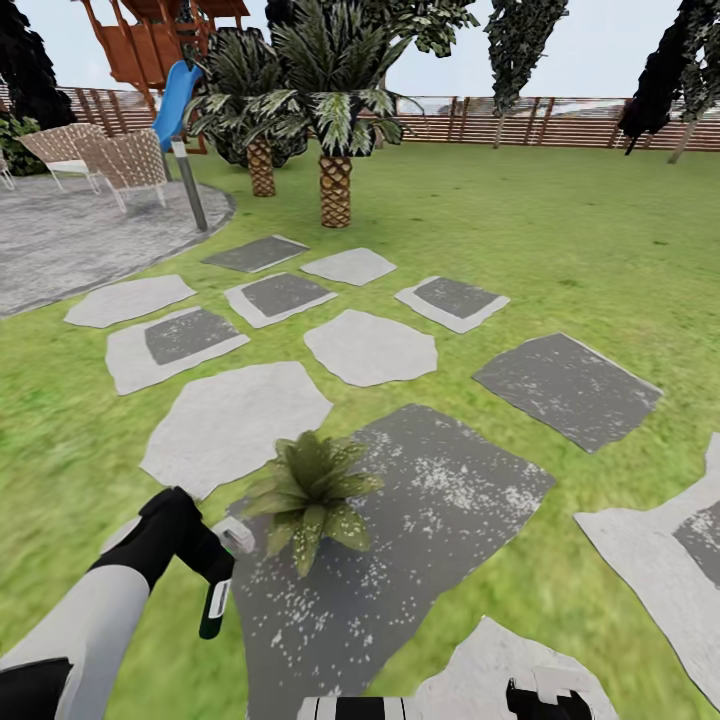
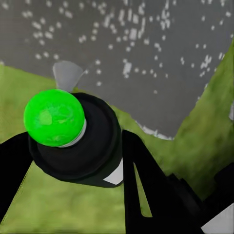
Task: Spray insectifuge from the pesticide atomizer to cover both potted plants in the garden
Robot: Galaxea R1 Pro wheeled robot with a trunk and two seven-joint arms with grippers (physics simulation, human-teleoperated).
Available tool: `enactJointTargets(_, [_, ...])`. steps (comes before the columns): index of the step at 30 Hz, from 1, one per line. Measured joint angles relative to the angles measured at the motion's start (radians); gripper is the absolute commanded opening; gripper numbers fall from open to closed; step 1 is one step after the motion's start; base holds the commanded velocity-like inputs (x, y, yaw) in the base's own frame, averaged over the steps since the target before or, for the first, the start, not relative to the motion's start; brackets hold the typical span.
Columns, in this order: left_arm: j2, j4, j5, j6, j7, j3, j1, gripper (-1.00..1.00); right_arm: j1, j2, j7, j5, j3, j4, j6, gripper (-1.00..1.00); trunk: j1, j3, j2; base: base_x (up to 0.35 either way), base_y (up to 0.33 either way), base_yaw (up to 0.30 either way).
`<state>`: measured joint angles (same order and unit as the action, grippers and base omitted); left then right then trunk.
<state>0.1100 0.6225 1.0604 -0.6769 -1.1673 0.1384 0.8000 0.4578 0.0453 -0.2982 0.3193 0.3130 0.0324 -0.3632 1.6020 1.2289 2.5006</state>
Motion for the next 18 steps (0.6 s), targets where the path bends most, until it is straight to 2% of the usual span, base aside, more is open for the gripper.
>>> enactJointTargets(3, [-0.003,-0.001,-0.001,0.000,0.004,0.001,-0.002,-1.00,0.000,0.000,0.000,-0.001,0.000,0.000,0.000,1.00,0.000,0.000,0.000,0.000,0.050,-0.064])
enactJointTargets(12, [-0.028,-0.048,0.007,0.004,0.011,0.001,-0.002,-1.00,0.000,0.000,0.000,-0.003,0.001,0.000,0.000,1.00,0.000,0.000,0.000,0.000,0.002,-0.246])
enactJointTargets(15, [-0.027,-0.047,0.010,0.004,0.010,0.002,-0.008,-1.00,0.000,0.000,-0.001,-0.003,0.000,0.000,0.000,1.00,0.000,0.000,0.000,0.000,0.036,-0.045])
enactJointTargets(18, [-0.028,-0.041,0.010,0.004,0.010,0.001,-0.016,-1.00,0.000,-0.001,0.000,-0.003,0.001,0.000,0.000,1.00,0.000,0.000,0.000,0.000,0.248,-0.007])
